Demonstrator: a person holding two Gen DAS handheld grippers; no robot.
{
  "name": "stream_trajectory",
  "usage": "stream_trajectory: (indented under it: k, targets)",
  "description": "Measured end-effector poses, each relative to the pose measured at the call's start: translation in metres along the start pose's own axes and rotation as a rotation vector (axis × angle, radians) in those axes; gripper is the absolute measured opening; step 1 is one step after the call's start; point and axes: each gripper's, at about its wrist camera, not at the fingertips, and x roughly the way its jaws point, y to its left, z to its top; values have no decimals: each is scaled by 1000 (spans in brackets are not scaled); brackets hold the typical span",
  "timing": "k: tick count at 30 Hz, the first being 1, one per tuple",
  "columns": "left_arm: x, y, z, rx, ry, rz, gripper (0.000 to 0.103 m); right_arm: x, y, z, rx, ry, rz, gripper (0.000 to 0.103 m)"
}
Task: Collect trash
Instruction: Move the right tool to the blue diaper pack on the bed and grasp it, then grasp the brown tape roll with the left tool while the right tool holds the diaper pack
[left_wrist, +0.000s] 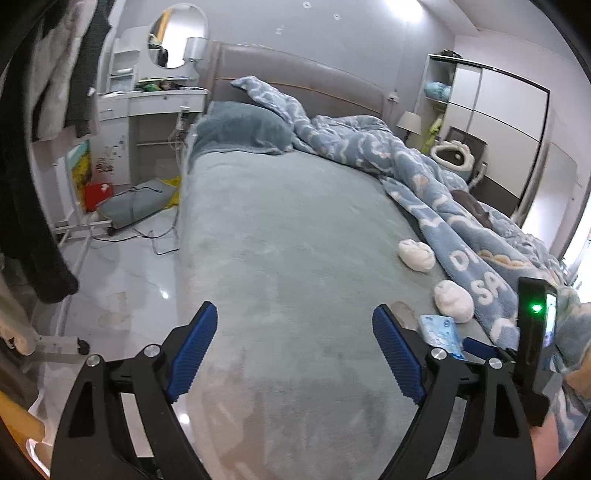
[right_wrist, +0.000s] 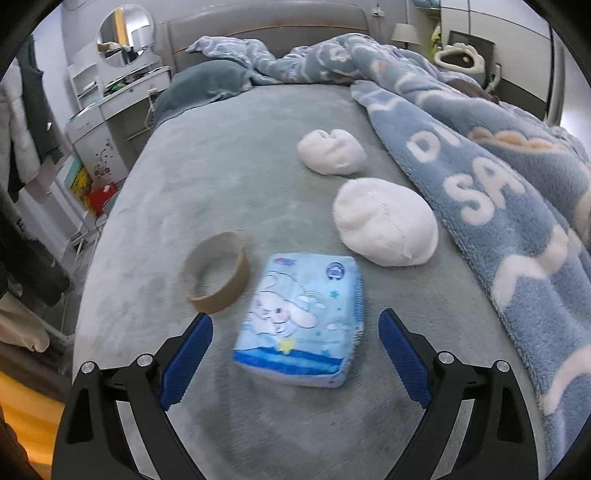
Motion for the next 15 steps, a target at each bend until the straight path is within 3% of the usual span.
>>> stream_trajectory:
  k: [9, 12, 15]
  targets:
    - [16, -25, 2, 92, 12, -4, 90, 14, -5, 2, -18, 11, 16, 92]
    - [19, -30, 3, 85, 16, -19, 90, 14, -9, 4, -19, -1, 41, 68]
    - [23, -35, 5, 68, 23, -39, 90, 13, -12, 5, -23, 7, 72, 61]
